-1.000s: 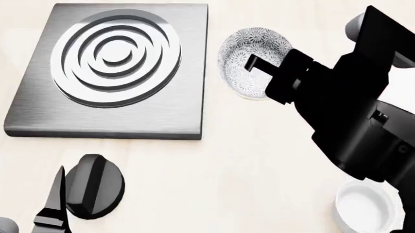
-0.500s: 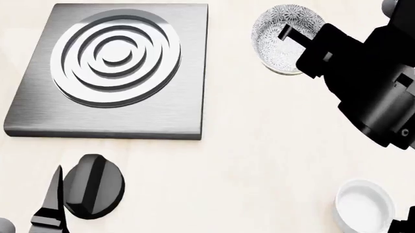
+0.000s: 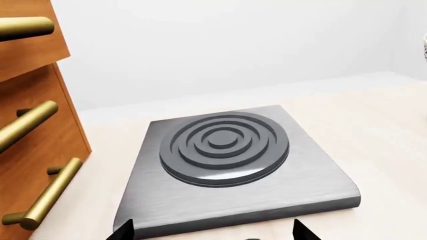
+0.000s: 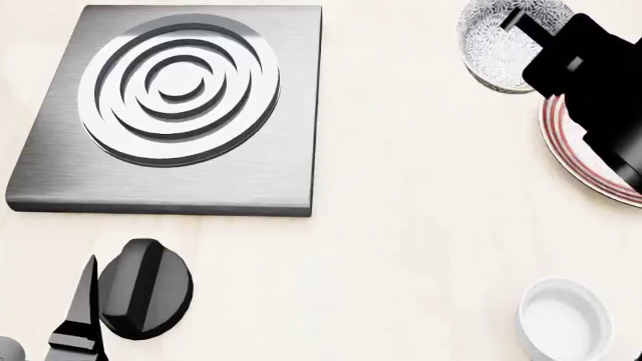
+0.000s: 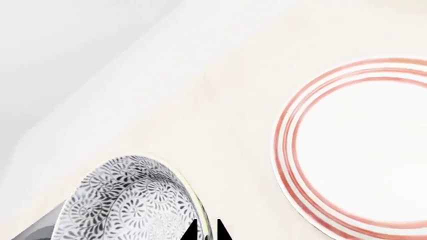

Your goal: Pick the akita bowl next to the ramekin and place it on the plate.

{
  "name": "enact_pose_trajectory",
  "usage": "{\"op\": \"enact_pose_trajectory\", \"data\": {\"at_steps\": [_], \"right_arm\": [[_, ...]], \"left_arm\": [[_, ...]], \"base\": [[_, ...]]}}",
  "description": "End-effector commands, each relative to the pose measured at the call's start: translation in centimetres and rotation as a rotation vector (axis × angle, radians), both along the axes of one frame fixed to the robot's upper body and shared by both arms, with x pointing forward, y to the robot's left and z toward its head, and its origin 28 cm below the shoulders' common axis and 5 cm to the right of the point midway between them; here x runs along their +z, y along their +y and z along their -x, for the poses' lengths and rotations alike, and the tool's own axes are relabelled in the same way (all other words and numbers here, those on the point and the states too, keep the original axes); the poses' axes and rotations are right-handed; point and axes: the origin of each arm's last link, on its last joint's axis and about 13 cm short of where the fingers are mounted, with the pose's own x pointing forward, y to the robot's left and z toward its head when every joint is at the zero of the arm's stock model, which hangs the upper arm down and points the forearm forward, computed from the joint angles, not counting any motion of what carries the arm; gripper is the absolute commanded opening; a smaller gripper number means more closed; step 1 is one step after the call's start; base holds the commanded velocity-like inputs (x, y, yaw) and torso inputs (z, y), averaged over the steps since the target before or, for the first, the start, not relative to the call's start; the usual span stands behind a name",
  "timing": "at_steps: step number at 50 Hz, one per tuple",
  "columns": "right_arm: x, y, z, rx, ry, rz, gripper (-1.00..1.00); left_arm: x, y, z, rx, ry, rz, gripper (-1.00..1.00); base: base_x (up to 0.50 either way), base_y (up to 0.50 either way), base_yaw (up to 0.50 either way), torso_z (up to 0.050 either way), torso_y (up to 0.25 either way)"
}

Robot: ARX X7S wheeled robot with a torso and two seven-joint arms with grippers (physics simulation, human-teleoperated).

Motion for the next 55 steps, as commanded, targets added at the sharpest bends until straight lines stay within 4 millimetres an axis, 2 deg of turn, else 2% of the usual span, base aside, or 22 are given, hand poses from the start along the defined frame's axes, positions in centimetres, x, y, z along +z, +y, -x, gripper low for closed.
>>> {"op": "enact_pose_trajectory", "data": {"at_steps": [1, 15, 49, 55], "right_arm": [[0.6, -1.2, -0.7, -0.056, -0.015, -0.016, -1.0], [0.0, -2.9, -1.7, -0.155, -0.002, -0.015, -1.0], [-0.6, -4.9, -4.7, -0.257, 0.064, -0.096, -1.0], [-0.2, -4.9, -4.9, -0.273, 0.068, -0.099, -1.0]], "left_arm": [[0.0, 0.0, 0.0, 0.0, 0.001, -0.001, 1.0], [0.2, 0.0, 0.0, 0.004, -0.002, -0.001, 1.0], [0.0, 0.1, 0.0, 0.007, 0.003, -0.005, 1.0], [0.0, 0.1, 0.0, 0.004, 0.003, -0.009, 1.0]], "base": [[0.0, 0.0, 0.0, 0.0, 0.0], [0.0, 0.0, 0.0, 0.0, 0.0], [0.0, 0.0, 0.0, 0.0, 0.001], [0.0, 0.0, 0.0, 0.0, 0.0]]}}
